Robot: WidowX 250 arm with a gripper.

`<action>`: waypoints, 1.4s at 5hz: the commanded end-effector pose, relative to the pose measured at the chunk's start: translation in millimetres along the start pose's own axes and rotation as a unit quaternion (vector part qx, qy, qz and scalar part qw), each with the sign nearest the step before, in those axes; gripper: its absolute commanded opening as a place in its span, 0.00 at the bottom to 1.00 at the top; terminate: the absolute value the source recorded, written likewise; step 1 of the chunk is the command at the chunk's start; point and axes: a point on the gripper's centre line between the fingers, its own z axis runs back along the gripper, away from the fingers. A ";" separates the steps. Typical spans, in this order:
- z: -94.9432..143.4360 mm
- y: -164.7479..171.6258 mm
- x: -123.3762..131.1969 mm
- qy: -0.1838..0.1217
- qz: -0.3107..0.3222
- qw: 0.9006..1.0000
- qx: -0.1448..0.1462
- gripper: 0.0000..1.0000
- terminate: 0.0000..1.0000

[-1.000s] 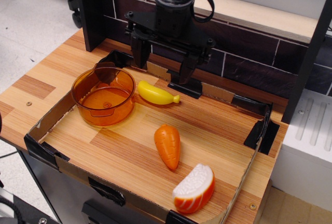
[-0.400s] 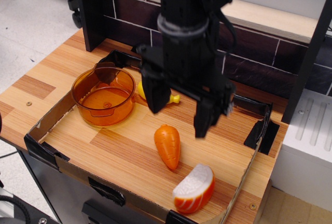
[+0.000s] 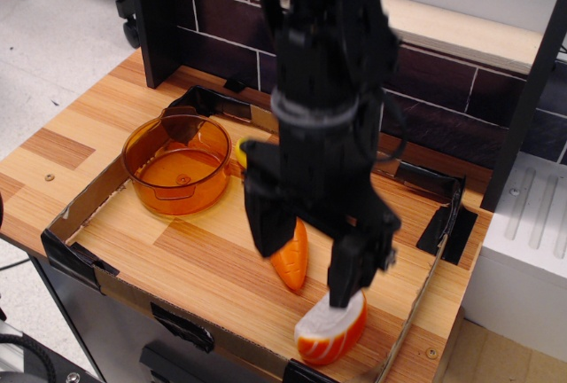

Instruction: Put sushi in pot

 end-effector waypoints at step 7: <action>-60.4 -4.4 6.0 0.031 -0.014 0.999 0.027 0.00 0.00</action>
